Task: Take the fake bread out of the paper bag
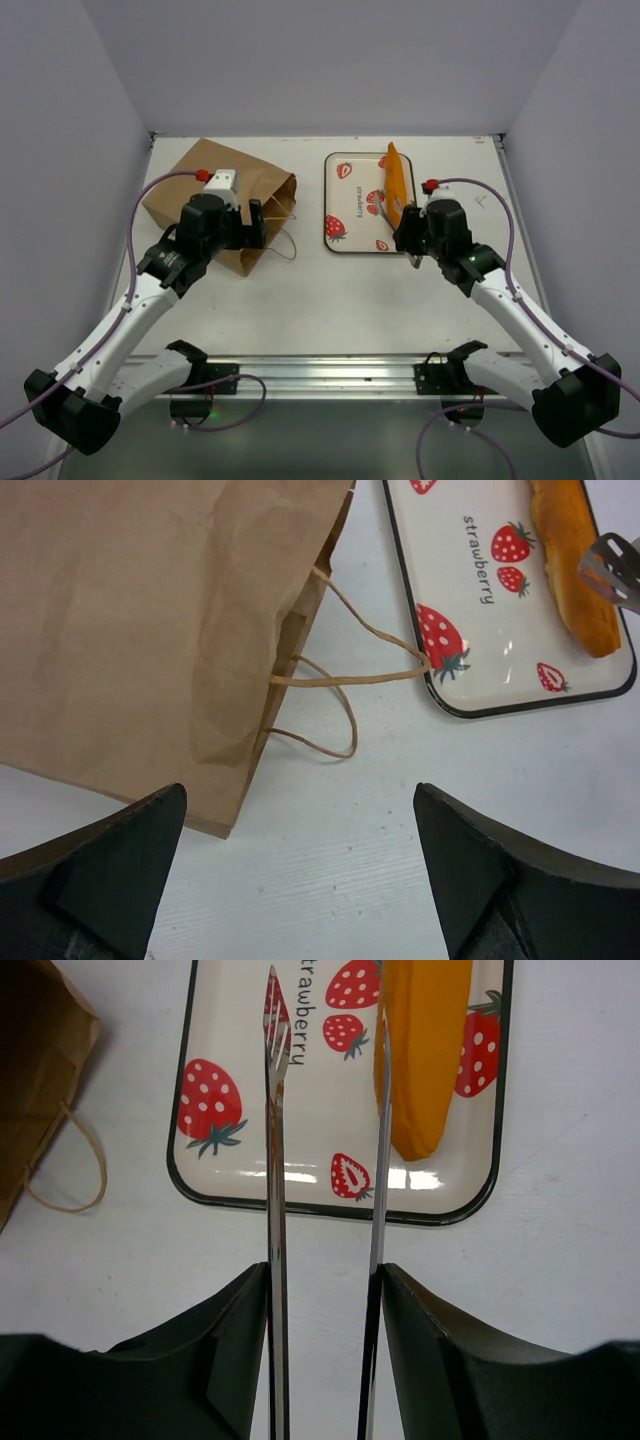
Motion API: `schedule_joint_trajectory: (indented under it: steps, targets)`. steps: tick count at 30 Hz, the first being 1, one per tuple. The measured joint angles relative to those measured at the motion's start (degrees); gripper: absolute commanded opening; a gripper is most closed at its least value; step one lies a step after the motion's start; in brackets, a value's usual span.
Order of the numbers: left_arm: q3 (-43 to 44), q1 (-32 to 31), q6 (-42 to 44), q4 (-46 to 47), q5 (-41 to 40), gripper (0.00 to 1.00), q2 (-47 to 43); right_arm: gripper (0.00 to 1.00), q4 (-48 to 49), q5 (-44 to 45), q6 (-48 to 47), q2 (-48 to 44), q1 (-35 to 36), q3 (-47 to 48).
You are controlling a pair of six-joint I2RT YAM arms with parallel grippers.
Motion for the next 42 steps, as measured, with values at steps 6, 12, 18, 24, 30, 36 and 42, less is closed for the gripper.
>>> schedule_joint_trajectory:
  steps: [6,12,18,24,30,36,42]
  targets:
    - [5.27,0.0,1.14,-2.1,-4.61,1.0,5.31,0.52,-0.13,-2.8,0.11,0.0,0.0,0.98]
    - [6.1,-0.2,1.79,-3.06,-6.32,1.0,7.5,0.52,-0.68,-5.51,0.15,0.0,0.31,1.79]
    - [5.75,-3.8,4.61,-3.74,-10.1,1.0,6.84,0.53,-0.96,-7.26,0.11,0.0,1.14,2.58]
    - [5.77,-6.64,5.62,-7.85,-15.15,0.99,8.61,0.53,-0.83,-9.6,0.17,0.0,1.14,2.6]
    - [2.91,-6.99,8.46,-7.72,-18.05,0.99,8.35,0.53,-0.59,-11.26,0.17,0.13,1.14,2.62]
    - [1.53,-7.87,12.09,-6.82,-20.74,0.99,9.75,0.53,-0.46,-12.72,0.17,0.13,1.14,2.62]
    - [2.43,-8.92,14.88,-4.33,-21.57,1.0,14.34,0.53,-0.42,-14.16,0.17,0.13,1.14,2.62]
